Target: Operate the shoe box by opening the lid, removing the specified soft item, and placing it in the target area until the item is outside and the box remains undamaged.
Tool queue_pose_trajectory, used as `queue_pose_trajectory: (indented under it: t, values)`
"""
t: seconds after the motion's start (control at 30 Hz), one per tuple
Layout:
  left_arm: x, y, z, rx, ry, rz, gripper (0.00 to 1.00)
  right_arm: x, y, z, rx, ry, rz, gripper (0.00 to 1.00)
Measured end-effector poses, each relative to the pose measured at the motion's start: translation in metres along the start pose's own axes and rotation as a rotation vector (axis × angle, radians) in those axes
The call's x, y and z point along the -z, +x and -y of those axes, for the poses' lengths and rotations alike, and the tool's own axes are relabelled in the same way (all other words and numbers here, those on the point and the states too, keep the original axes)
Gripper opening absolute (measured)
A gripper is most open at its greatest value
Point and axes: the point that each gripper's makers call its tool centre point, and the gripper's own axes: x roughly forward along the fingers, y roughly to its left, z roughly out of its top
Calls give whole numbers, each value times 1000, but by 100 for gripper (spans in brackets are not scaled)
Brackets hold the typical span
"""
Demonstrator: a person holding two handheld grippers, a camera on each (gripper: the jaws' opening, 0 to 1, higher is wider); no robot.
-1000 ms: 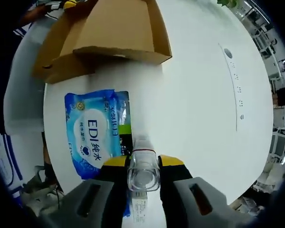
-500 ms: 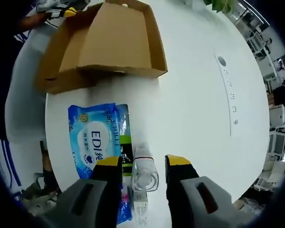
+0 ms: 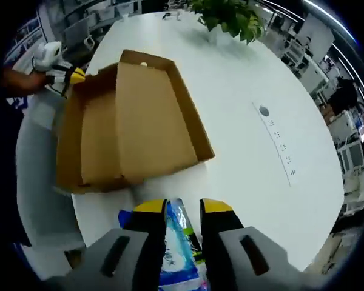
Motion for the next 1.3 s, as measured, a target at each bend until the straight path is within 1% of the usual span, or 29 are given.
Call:
queue_pose_trajectory:
  t: [0.03,0.07,0.13,0.27,0.4,0.5,0.6,0.63,0.77,0.93,1.03,1.17,1.2,1.23,1.3]
  values:
    - [0,0,0,0,3,0,0,-5,2,-7,-15,54,22,16]
    - [0,0,0,0,2,0,0,-7,5,-11,-26,89,34,16]
    - [0,0,0,0,6,-1,0,-7,10,-18,-45,142,41,16]
    - [0,-1,1,3,7,0,0,0,18,-21,-36,165,28,16]
    - [0,-1,1,4,7,0,0,2,20,-20,-40,224,41,15]
    - [0,-1,0,4,6,0,0,3,23,-19,-43,244,41,15]
    - [0,-1,1,5,7,1,0,6,26,-20,-47,289,28,16]
    - [0,-2,1,4,6,1,0,7,29,-20,-52,317,21,15]
    - [0,-1,1,4,7,1,0,6,37,-21,-61,382,19,13]
    - [0,-1,0,5,5,1,0,5,48,-20,-64,407,-6,12]
    - [0,-1,0,5,5,1,0,6,55,-19,-72,428,-24,14]
    - [0,-1,0,4,8,1,0,8,63,-19,-99,456,-40,16]
    - [0,-1,0,4,12,1,0,11,64,-19,-108,468,-55,17]
    - [0,-1,1,4,11,1,0,10,65,-18,-105,472,-50,18]
    - [0,-1,1,4,11,1,0,9,67,-16,-112,496,-43,17]
